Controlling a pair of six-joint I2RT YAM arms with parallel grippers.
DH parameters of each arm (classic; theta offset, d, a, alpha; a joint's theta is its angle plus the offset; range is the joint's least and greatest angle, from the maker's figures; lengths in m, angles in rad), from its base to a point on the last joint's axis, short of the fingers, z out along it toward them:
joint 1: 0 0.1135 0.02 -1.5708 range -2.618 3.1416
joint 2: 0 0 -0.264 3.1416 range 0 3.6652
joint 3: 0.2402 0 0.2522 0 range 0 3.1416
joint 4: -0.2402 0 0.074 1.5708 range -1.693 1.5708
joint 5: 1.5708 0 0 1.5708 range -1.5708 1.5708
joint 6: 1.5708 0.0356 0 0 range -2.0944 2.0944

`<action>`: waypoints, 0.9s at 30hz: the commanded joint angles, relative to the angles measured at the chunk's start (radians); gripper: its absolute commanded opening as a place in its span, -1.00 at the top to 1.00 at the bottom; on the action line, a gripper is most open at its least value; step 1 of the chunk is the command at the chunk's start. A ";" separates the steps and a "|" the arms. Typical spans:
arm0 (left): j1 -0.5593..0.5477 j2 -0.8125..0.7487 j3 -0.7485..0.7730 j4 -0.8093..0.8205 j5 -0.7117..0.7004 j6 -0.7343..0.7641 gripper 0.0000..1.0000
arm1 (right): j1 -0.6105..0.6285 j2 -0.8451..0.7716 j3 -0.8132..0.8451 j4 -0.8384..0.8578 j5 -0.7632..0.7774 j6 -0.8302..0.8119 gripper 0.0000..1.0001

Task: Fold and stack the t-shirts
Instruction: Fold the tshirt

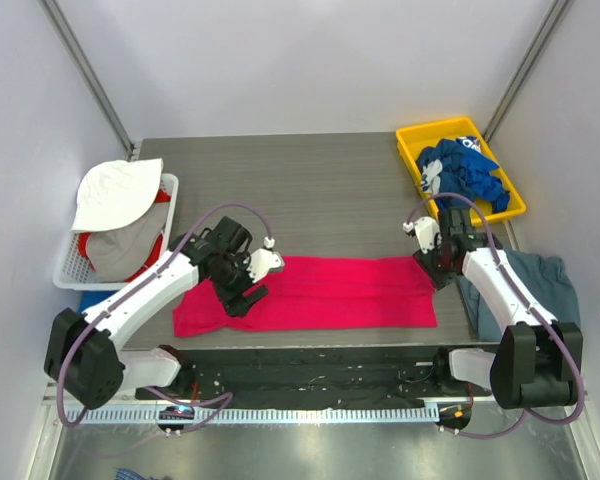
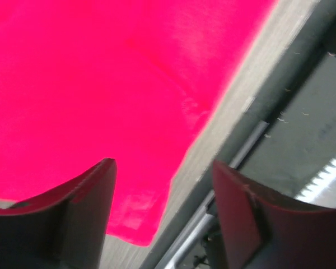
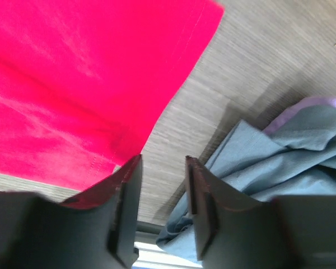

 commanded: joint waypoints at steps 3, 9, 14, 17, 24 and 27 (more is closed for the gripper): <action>-0.003 -0.061 -0.071 0.144 -0.170 -0.005 -0.68 | 0.011 -0.006 0.118 -0.002 -0.071 0.025 -0.23; 0.000 -0.035 -0.142 0.299 -0.337 -0.041 -0.99 | 0.069 0.008 0.165 -0.013 -0.100 0.054 -0.76; 0.028 0.034 -0.142 0.383 -0.365 -0.050 -0.99 | 0.219 0.043 0.127 0.027 -0.033 0.088 -0.82; 0.058 0.072 -0.131 0.415 -0.365 -0.047 -1.00 | 0.248 0.069 0.106 0.064 0.004 0.095 -0.83; 0.137 0.166 -0.123 0.461 -0.339 -0.016 -0.99 | 0.259 0.175 0.072 0.137 0.007 0.066 -0.83; 0.147 0.209 -0.126 0.477 -0.332 -0.006 -0.99 | 0.264 0.219 0.046 0.168 0.007 0.056 -0.83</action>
